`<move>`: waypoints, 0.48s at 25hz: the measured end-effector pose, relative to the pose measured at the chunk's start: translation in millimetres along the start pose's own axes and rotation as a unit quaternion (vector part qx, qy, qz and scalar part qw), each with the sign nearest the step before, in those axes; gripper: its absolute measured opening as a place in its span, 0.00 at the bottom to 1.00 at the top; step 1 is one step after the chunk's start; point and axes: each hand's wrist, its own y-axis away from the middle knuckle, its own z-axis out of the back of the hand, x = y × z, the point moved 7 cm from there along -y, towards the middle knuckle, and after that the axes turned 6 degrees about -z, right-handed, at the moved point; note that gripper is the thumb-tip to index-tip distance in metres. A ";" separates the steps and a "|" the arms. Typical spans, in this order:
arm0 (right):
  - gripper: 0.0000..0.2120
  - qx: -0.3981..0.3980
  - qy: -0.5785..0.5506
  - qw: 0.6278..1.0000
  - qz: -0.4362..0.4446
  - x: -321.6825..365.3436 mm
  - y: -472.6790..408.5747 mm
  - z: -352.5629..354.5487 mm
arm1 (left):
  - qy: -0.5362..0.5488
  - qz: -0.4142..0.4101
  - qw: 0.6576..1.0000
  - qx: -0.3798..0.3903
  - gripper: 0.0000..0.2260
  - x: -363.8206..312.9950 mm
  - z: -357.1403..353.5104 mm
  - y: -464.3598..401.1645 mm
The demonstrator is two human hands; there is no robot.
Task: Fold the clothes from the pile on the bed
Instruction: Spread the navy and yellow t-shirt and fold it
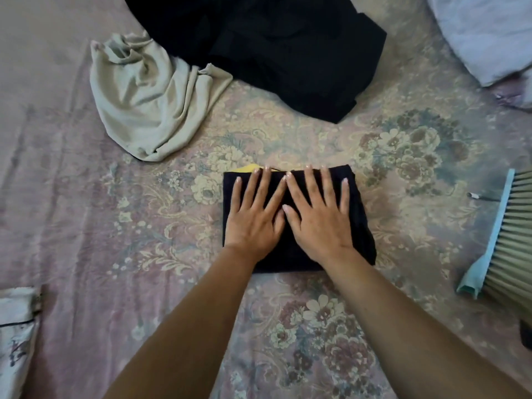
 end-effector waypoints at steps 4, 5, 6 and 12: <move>0.29 0.088 0.056 0.992 -0.070 -19.5 -13.8 -44.1 | -0.015 0.063 0.994 0.092 0.27 27.9 -41.0 -4.5; 0.29 0.088 0.051 0.992 -0.072 -20.0 -16.5 -46.6 | -0.012 0.064 0.994 0.087 0.27 28.1 -42.5 -6.6; 0.29 0.088 0.047 0.992 -0.073 -20.0 -18.4 -49.2 | -0.015 0.063 0.995 0.076 0.27 28.6 -41.3 -7.3; 0.31 0.111 0.034 0.991 -0.073 -17.1 -29.1 -53.8 | 0.017 0.060 0.994 0.092 0.27 29.2 -43.8 -15.4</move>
